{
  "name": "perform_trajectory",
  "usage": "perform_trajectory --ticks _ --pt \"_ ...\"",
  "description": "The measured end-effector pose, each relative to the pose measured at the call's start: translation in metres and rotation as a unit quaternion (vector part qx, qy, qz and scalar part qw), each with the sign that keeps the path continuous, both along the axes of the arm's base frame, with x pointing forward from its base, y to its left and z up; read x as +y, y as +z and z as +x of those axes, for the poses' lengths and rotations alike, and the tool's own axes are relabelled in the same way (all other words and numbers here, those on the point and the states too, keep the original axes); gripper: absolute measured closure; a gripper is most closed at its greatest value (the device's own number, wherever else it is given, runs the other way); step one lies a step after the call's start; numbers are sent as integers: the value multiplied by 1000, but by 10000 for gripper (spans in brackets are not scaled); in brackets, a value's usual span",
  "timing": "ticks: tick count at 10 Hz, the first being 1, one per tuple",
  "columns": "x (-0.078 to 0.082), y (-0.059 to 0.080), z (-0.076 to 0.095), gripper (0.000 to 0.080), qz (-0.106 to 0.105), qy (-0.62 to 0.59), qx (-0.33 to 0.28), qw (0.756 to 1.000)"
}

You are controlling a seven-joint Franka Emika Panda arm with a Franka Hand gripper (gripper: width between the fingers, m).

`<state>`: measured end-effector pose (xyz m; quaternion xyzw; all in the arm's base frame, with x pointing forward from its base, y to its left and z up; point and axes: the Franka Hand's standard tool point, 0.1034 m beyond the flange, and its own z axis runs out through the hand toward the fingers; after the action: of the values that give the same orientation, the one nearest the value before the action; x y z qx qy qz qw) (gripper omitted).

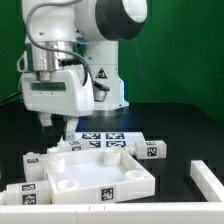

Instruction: Assemble square table

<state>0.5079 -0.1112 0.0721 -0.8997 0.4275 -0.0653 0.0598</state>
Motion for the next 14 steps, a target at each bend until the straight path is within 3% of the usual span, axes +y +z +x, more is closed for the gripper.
perform_trajectory --ticks 1,3,7,8,9,11,14 --pt "3 -1 13 151 0 32 -6 999" --pt "22 -5 14 151 -3 66 -2 998" --pt "22 -6 16 151 -8 94 2 996" --pt "24 -7 29 151 -15 167 3 986" --pt "23 -10 39 151 -8 217 3 976" --pt "29 -16 38 151 -11 236 6 972" --pt "25 -16 38 151 -12 234 6 972"
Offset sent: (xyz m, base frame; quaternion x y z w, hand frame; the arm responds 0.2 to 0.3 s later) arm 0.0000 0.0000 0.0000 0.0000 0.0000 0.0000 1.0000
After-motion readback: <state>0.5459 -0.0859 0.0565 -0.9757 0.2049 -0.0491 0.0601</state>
